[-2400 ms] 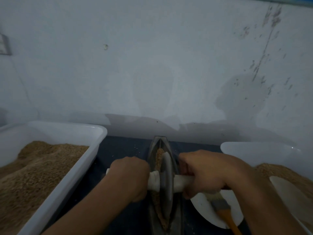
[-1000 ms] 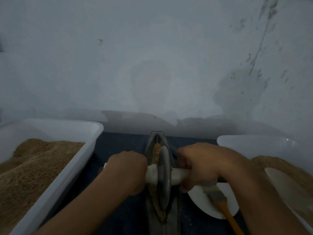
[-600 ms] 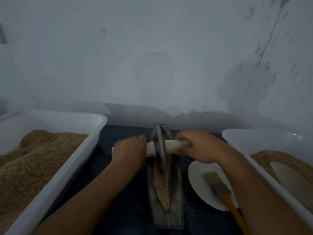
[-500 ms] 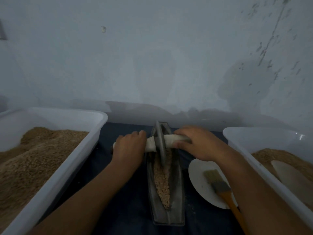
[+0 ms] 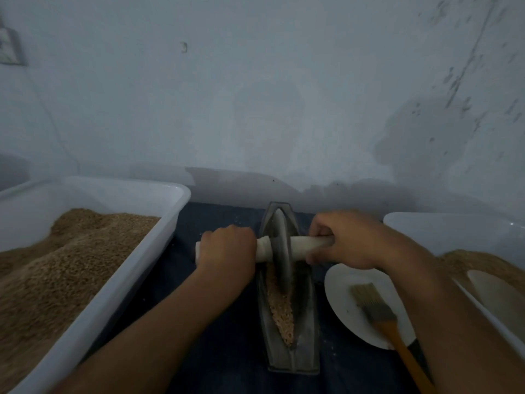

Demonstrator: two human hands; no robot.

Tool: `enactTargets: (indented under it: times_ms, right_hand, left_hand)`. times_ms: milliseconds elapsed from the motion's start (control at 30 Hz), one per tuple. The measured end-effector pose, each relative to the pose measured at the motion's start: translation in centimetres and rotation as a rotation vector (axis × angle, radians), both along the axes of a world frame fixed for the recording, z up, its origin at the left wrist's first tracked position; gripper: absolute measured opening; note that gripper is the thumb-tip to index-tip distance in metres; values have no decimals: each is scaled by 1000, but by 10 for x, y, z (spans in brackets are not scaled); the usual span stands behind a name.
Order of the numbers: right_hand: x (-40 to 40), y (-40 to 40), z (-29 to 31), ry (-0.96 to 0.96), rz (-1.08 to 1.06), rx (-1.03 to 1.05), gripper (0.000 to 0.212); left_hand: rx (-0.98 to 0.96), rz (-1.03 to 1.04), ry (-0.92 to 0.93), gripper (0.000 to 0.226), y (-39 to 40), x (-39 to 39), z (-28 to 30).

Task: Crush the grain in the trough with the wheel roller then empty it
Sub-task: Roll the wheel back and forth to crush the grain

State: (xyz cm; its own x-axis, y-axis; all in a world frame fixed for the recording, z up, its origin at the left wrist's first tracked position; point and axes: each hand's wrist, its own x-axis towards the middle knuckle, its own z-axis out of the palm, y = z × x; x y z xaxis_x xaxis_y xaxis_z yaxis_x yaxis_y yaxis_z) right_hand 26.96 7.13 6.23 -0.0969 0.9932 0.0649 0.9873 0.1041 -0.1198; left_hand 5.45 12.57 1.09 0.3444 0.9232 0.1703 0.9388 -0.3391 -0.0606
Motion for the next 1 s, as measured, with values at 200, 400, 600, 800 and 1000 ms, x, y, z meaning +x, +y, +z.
enactTargets:
  times_ms: [200,400,600,800,1000]
  right_hand:
    - [-16,-20,16,-183,31,-141,50]
    - [-24,-32,25,-260,68,-235,52]
    - [-16,-25,20,-185,50,-242,46]
    - [-3,-2,-1,-17,80,-84,15]
    - [3,20,-29,41,110,217,28]
  left_hand:
    - [-176,-47,117,22,-21,-3,22]
    - [-277,-106,202,22,-34,-2,38]
    - [-230,-116,152,26,-25,0,29]
    - [-42,-49,4,26,-3,2,6]
    - [202,-74,-97,30,16,1,-15]
